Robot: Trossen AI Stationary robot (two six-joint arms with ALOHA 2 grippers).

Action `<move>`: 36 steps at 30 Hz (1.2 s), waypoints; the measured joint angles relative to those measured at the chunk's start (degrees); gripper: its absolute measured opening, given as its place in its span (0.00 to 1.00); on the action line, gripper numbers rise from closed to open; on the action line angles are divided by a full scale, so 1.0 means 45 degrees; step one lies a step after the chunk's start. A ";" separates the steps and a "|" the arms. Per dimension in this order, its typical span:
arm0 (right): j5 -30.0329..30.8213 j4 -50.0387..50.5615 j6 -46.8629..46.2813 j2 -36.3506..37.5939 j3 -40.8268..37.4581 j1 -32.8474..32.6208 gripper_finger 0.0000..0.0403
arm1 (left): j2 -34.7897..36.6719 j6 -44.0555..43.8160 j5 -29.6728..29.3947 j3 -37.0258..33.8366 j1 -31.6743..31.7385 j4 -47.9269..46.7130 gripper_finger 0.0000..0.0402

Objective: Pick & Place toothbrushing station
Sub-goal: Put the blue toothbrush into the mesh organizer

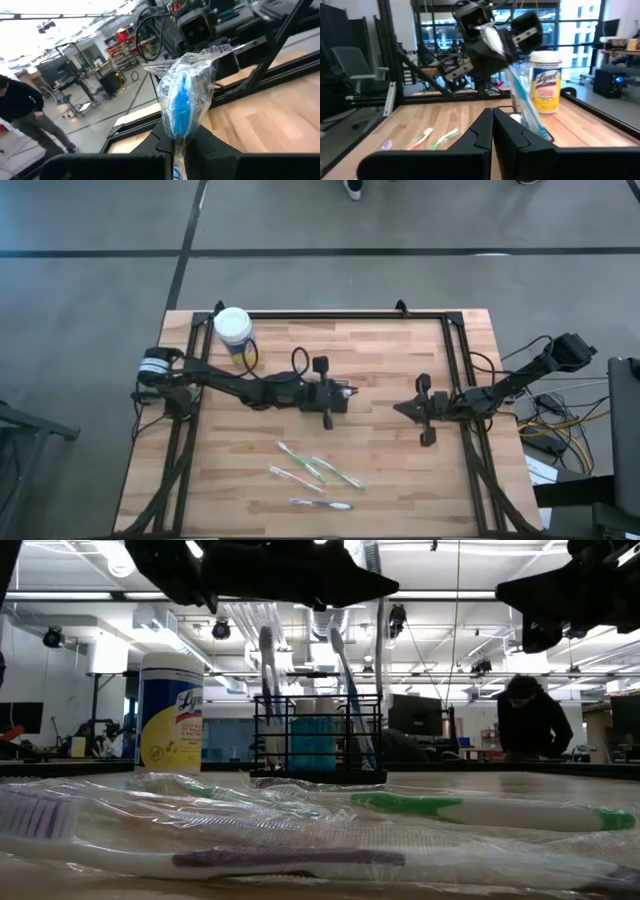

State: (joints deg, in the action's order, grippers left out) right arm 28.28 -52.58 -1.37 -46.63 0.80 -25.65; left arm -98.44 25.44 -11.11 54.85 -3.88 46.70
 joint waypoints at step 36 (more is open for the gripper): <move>-0.0284 -0.0120 0.0057 0.0010 0.0005 0.0010 0.02 | -0.0072 -0.2946 0.0139 0.0665 0.0709 -0.2321 0.04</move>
State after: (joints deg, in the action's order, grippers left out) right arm 27.00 -53.12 -1.11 -46.59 0.82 -25.61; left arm -98.76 12.18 -10.49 57.84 -0.69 36.25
